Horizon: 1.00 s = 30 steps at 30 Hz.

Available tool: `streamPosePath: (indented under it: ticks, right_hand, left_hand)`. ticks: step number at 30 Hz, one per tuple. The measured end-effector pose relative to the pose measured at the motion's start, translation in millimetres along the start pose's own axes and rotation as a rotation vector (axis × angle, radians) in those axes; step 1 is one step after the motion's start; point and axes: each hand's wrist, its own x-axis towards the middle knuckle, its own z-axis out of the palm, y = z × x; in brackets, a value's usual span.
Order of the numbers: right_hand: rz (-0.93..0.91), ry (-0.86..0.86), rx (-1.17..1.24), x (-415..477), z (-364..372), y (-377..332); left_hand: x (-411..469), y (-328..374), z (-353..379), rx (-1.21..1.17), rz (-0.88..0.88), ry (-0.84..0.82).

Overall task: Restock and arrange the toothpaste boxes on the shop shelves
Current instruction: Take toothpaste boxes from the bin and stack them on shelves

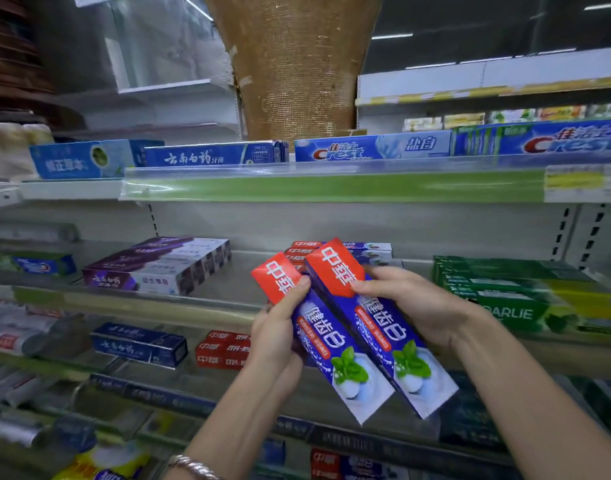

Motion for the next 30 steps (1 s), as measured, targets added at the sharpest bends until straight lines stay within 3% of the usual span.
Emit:
streamPosePath:
  ticks: [5,11,18,24,30]
  right_hand:
    - [-0.047,0.000,-0.049,7,11,-19]
    - [-0.076,0.062,-0.143,19,21,-34]
    - [-0.132,0.206,-0.293,35,25,-43]
    - [-0.156,0.330,-0.629,25,10,-56]
    - [-0.205,0.475,-0.428,29,4,-47]
  left_hand:
    - [5,6,5,-0.118,0.024,-0.092]
    - [12,8,5,-0.096,0.074,-0.170]
    - [31,23,14,-0.179,0.089,-0.079]
    - [60,45,23,-0.363,0.115,-0.068]
    - [73,50,38,-0.420,0.043,-0.120]
